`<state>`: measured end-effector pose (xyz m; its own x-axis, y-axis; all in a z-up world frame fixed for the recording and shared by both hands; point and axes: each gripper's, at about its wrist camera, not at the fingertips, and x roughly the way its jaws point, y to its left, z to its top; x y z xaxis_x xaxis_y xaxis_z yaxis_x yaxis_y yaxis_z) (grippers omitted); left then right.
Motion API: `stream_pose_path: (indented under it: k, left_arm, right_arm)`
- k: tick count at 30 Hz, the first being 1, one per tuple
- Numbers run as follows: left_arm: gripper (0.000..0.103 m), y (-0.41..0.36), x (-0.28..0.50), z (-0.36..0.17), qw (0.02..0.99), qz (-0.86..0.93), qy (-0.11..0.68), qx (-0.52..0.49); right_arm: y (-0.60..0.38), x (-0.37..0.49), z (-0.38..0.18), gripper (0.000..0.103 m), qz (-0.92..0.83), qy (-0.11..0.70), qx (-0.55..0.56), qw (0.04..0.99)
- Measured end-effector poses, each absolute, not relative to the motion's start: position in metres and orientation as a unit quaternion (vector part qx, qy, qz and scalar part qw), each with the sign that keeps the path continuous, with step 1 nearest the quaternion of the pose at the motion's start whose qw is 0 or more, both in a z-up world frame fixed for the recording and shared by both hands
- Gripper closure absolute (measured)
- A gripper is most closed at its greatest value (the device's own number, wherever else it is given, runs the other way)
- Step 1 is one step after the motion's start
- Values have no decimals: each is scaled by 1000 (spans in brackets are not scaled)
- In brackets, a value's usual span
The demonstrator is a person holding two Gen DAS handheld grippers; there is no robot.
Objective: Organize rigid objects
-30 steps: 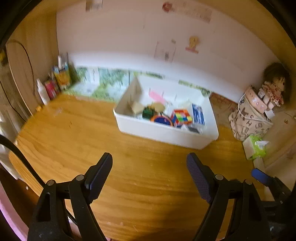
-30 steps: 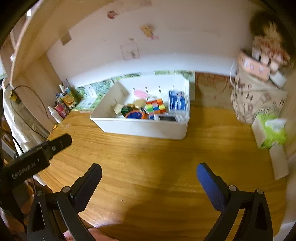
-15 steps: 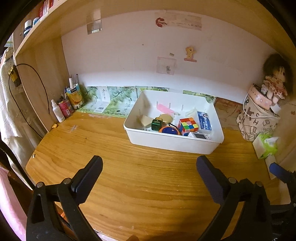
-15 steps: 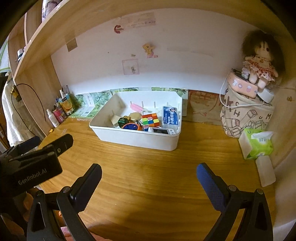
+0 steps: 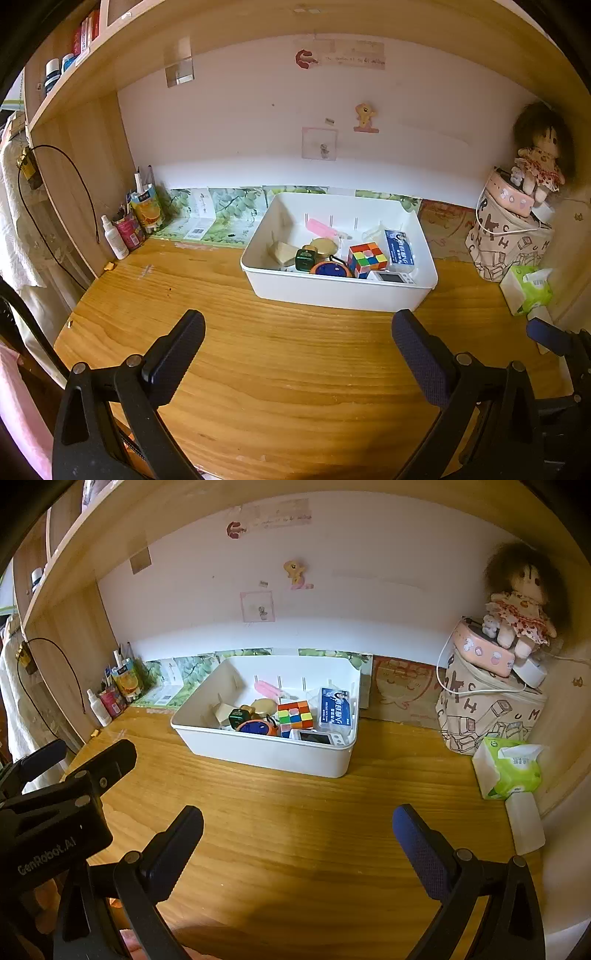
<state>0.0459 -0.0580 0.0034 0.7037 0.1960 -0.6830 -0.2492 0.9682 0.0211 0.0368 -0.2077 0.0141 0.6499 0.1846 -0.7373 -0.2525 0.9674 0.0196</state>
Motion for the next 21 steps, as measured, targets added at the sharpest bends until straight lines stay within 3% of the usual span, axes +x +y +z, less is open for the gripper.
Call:
stream_pose_path:
  k: [21]
  left_arm:
    - [2, -60, 51, -4, 919, 83, 382, -48]
  right_arm:
    - [-205, 43, 7, 0, 97, 421, -62, 900]
